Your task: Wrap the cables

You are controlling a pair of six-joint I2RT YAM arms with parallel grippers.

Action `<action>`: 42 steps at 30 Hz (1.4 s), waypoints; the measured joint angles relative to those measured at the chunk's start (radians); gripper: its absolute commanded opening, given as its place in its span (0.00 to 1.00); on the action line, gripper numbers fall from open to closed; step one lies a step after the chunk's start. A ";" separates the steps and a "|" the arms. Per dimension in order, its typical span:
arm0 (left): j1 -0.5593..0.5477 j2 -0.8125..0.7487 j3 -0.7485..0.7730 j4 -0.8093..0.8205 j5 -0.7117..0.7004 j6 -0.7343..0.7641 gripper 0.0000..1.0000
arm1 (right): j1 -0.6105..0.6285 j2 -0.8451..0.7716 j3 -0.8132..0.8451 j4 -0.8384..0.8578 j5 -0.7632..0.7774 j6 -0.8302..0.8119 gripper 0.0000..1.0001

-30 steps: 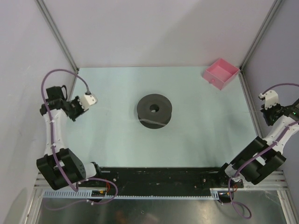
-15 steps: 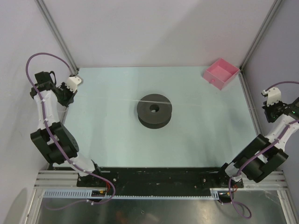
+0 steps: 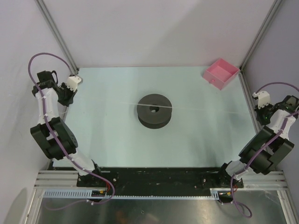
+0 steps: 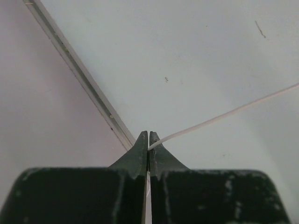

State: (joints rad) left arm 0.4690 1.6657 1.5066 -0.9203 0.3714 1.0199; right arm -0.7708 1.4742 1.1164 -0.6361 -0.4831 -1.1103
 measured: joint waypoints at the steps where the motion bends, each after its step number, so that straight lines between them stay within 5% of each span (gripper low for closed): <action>1: 0.000 0.000 0.000 0.005 -0.002 0.000 0.00 | 0.006 0.006 0.000 -0.014 0.009 -0.011 0.00; 3: -0.004 -0.003 -0.002 0.027 -0.005 0.000 0.00 | 0.031 0.016 0.000 -0.066 0.037 -0.043 0.09; 7: -0.066 -0.055 -0.044 0.070 -0.011 0.002 0.00 | 0.125 0.029 0.000 -0.203 0.065 -0.077 0.66; 10: -0.223 -0.139 -0.081 0.083 0.000 0.008 0.00 | 0.199 0.025 0.000 -0.265 0.048 -0.067 0.80; 17: -0.731 -0.322 -0.093 0.154 0.066 0.028 0.00 | 0.324 -0.064 0.034 -0.335 -0.110 0.068 0.83; 25: -1.093 -0.343 -0.093 0.260 0.065 0.064 0.05 | 0.584 -0.201 0.118 -0.077 -0.369 0.568 0.81; 34: -1.242 -0.309 -0.110 0.367 0.005 0.127 0.08 | 0.948 -0.154 0.119 0.311 -0.518 1.144 0.80; 42: -1.249 -0.304 -0.114 0.425 -0.028 0.133 0.09 | 1.117 -0.083 0.119 0.500 -0.555 1.381 0.79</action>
State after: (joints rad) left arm -0.7803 1.3617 1.3926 -0.4950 0.3435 1.1526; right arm 0.3458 1.3911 1.2354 -0.1364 -1.0386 0.2710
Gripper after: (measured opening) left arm 0.085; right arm 0.802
